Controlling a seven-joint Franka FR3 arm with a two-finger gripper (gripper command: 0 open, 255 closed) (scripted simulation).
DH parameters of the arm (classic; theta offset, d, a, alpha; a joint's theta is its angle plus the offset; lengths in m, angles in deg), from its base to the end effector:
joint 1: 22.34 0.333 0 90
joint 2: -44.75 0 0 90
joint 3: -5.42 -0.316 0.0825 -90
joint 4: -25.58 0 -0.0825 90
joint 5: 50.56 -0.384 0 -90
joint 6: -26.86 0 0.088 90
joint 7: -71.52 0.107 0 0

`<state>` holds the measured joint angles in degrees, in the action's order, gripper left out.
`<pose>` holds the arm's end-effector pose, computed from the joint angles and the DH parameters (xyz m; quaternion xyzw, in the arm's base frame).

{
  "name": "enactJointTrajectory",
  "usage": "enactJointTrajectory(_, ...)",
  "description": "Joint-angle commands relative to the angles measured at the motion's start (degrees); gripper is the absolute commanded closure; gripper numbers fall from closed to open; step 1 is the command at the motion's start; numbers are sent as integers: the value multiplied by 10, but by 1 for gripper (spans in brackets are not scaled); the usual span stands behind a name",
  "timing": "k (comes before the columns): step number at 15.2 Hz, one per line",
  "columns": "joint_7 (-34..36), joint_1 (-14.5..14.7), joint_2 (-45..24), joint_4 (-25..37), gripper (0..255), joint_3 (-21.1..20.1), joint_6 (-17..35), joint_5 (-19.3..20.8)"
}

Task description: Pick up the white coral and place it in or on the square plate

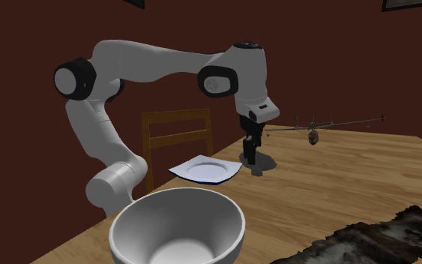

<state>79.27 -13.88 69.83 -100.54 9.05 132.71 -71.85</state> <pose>0.4276 0.0611 0.5680 -0.9782 0.0656 -0.0183 0.1961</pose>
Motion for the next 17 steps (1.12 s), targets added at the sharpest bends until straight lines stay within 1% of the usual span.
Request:
enactJointTrajectory(1, 0, 2, -2, -9, 0, -3, 12, -2)
enactJointTrajectory(8, 0, 2, -2, -9, 0, -3, 12, -2)
enactJointTrajectory(9, 0, 2, -2, -9, 255, -3, 12, -2)
enactJointTrajectory(17, -1, 2, -2, -10, 255, -3, 12, -2)
